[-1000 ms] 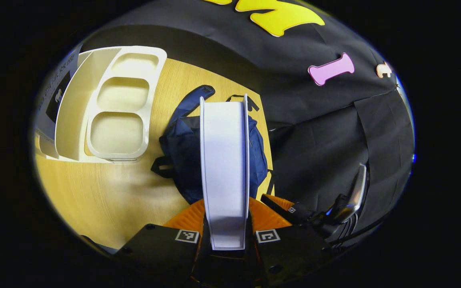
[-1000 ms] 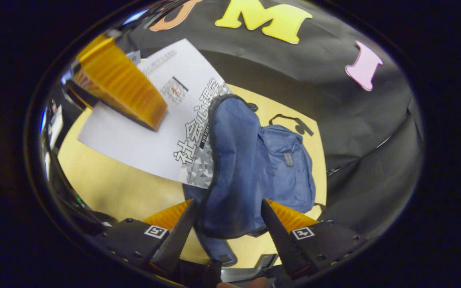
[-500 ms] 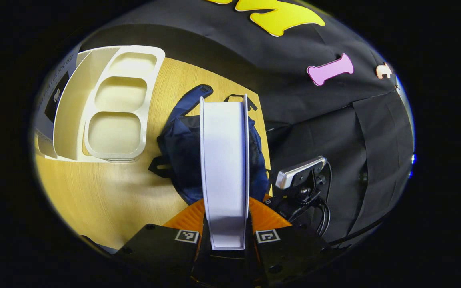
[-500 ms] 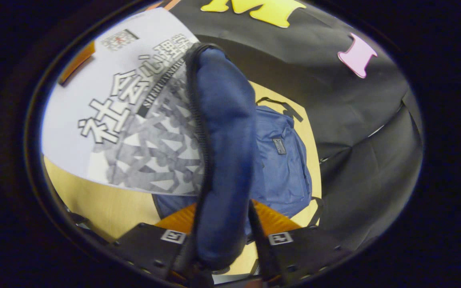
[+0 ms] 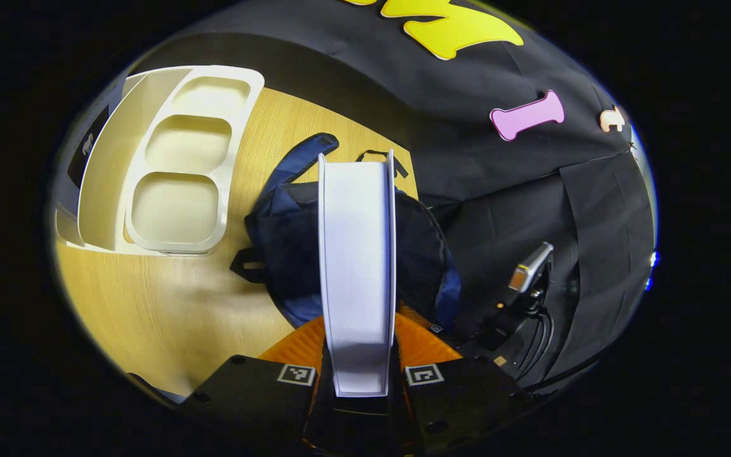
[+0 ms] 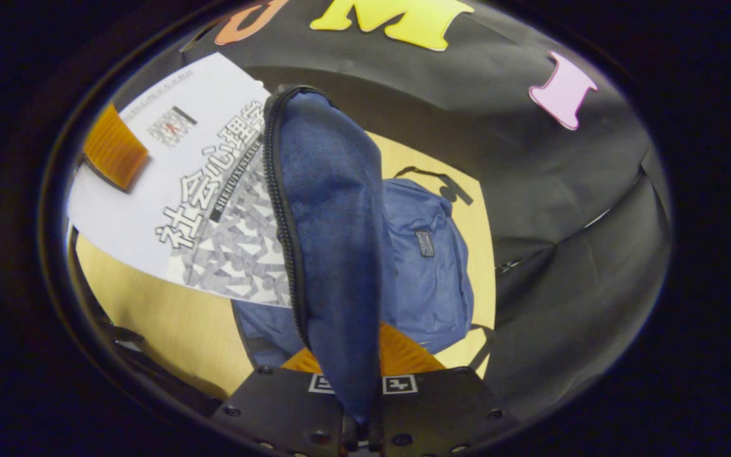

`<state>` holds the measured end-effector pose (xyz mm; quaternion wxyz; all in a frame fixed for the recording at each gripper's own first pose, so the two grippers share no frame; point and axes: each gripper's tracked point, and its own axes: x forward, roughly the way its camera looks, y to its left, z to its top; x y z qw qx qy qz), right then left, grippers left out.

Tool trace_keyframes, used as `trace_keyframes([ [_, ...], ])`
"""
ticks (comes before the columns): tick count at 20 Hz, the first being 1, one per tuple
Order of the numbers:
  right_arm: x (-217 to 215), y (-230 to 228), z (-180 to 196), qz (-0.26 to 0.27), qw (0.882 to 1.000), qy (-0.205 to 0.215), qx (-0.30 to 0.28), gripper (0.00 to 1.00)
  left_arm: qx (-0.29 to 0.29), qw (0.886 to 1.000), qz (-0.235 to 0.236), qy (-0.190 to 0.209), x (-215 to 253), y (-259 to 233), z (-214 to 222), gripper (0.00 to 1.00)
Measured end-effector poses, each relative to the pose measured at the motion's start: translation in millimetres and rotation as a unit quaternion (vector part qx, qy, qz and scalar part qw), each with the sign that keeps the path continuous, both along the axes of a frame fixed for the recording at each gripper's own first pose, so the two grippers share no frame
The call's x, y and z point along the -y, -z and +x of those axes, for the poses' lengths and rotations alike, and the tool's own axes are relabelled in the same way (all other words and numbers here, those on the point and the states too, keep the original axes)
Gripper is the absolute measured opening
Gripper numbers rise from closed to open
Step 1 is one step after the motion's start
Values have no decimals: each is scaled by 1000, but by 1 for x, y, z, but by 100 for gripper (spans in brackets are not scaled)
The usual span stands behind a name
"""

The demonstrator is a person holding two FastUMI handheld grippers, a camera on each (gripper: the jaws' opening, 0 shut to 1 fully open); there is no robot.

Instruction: Open the schoolbag, grab two books from the bookshelf and put them into the schoolbag.

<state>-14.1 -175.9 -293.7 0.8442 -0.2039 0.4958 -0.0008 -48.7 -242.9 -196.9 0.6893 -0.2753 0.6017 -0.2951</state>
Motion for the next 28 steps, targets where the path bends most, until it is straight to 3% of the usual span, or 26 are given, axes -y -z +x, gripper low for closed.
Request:
trace_keyframes([
  [6, 27, -42, 16, -12, 999, 6, 38, 1, -16, 999, -25, -16, 18, 14, 1, 37],
  [13, 36, -50, 20, -10, 999, 13, 45, 0, -41, 994, -81, -55, 56, 37, 10, 37],
  [22, 47, -55, 27, -9, 998, 21, 52, 0, -48, 990, -134, -21, 134, 77, 2, 37],
  [28, 51, -53, 30, -4, 998, 23, 52, 0, -58, 985, -162, -32, 159, 105, 13, 38],
])
